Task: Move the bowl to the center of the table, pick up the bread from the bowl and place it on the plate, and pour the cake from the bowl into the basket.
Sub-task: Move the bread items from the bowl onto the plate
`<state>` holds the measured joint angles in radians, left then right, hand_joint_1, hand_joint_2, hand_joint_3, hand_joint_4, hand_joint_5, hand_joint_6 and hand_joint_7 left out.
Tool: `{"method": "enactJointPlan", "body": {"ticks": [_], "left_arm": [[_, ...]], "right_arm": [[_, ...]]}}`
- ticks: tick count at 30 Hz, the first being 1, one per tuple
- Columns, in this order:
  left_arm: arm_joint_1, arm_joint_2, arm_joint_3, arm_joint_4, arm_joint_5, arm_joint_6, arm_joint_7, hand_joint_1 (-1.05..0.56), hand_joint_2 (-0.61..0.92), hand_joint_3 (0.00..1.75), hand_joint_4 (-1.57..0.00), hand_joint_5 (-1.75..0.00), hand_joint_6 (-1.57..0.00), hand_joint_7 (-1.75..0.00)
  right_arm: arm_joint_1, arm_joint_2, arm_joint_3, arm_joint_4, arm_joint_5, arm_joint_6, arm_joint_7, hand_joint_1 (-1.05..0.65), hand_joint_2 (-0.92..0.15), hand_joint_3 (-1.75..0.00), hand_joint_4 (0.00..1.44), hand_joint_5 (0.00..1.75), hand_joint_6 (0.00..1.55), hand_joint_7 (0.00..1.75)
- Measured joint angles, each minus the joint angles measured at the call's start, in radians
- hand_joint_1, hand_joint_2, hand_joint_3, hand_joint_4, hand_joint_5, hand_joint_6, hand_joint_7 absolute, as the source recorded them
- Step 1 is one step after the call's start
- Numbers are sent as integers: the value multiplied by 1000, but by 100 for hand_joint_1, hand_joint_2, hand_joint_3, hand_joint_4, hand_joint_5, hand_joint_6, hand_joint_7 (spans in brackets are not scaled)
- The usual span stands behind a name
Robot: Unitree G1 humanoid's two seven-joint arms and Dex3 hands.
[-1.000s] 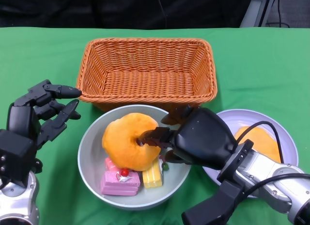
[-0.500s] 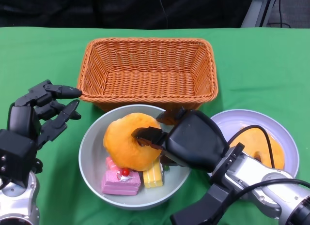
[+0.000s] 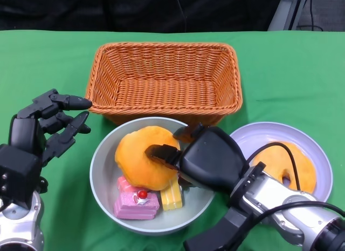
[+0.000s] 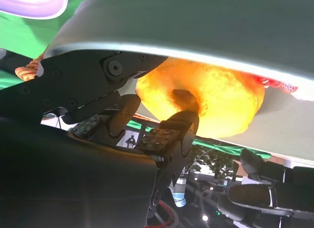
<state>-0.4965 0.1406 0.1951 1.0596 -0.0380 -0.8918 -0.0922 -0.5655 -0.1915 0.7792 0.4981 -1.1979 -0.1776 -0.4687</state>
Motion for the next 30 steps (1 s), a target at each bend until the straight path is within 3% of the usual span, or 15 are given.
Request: {"method": "enactJointPlan", "body": {"ticks": [4,8,9,12,24,26,28,30], "left_arm": [[0,-1,0,0,-4,-2,-1,-26,92,25,-83,-120,-84,-83],[0,-1,1,0,-4,-8,-2,-25,92,26,-83,-121,-84,-83],[0,-2,1,0,-4,-9,-2,-25,92,26,-84,-121,-84,-83],[0,-2,0,0,-3,-10,-1,-25,92,26,-85,-122,-84,-84],[0,-3,-1,0,4,-16,11,-27,92,27,-85,-122,-85,-84],[0,-3,-1,-3,4,-16,14,-26,92,27,-85,-122,-84,-85],[0,-3,-1,-5,4,-16,14,-26,92,27,-85,-122,-84,-85],[0,-3,-1,-8,4,-15,14,-26,92,27,-84,-122,-84,-85]], "right_arm": [[-8,13,13,7,-1,16,12,-57,-81,0,75,0,61,0],[-16,14,25,7,-1,18,21,-50,-82,-1,76,1,70,3],[-16,14,25,9,1,17,21,-40,-82,-1,80,3,78,6],[-19,18,26,16,6,15,21,-31,-82,0,88,7,91,7],[-60,34,32,114,38,-59,-71,-29,-83,0,113,24,100,4],[-70,41,36,141,38,-70,-101,-29,-83,0,108,40,103,2],[-82,48,42,172,37,-80,-130,-28,-83,0,97,76,106,1],[-95,55,49,204,38,-90,-157,-27,-82,0,95,89,109,2]]}}
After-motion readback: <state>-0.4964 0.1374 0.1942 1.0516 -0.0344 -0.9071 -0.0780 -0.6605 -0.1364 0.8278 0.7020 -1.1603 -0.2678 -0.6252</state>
